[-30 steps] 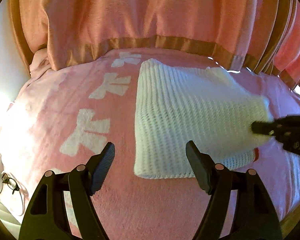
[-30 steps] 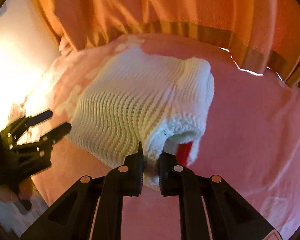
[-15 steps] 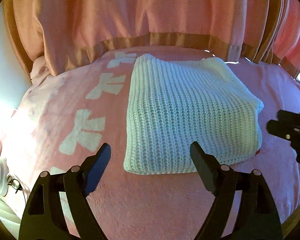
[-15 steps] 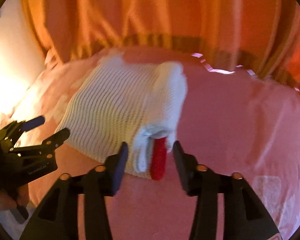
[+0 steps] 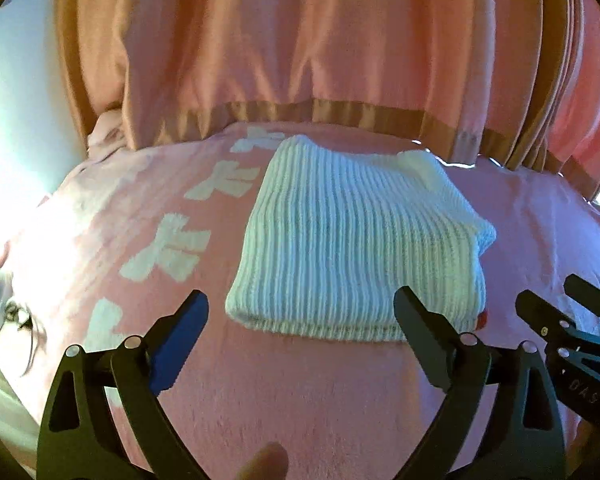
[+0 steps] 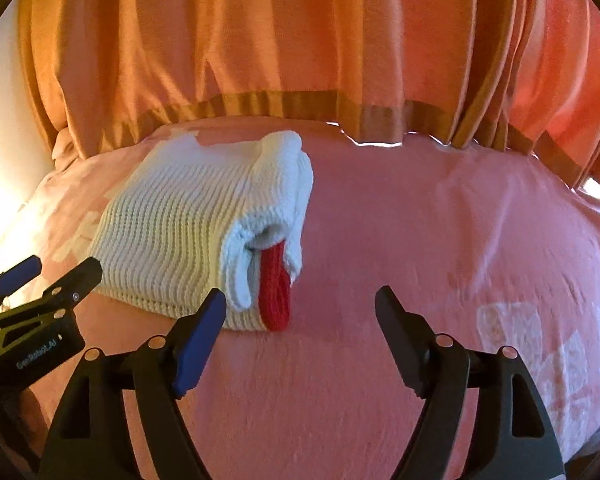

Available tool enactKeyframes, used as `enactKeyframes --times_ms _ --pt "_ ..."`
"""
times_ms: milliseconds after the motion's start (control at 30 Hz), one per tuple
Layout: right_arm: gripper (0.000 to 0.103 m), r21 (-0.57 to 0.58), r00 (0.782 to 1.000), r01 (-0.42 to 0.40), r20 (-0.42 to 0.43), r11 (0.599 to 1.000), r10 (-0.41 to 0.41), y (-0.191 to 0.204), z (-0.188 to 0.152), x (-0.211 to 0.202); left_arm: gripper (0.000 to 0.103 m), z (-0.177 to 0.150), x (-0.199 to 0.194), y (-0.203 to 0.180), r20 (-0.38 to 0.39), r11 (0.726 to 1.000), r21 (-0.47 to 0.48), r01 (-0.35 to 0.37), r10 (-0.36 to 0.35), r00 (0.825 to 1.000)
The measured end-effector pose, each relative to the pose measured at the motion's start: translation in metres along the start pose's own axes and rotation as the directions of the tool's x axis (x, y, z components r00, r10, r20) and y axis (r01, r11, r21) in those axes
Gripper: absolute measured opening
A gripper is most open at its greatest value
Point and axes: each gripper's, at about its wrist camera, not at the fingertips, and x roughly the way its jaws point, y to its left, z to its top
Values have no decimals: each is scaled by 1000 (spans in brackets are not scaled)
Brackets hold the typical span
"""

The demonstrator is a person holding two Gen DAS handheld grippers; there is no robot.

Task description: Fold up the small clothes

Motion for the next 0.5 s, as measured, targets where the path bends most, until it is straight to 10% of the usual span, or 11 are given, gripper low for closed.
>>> enactKeyframes --times_ms 500 --pt "74 -42 1000 -2 -20 999 2 7 -10 2 92 -15 -4 -11 0 1000 29 -12 12 1000"
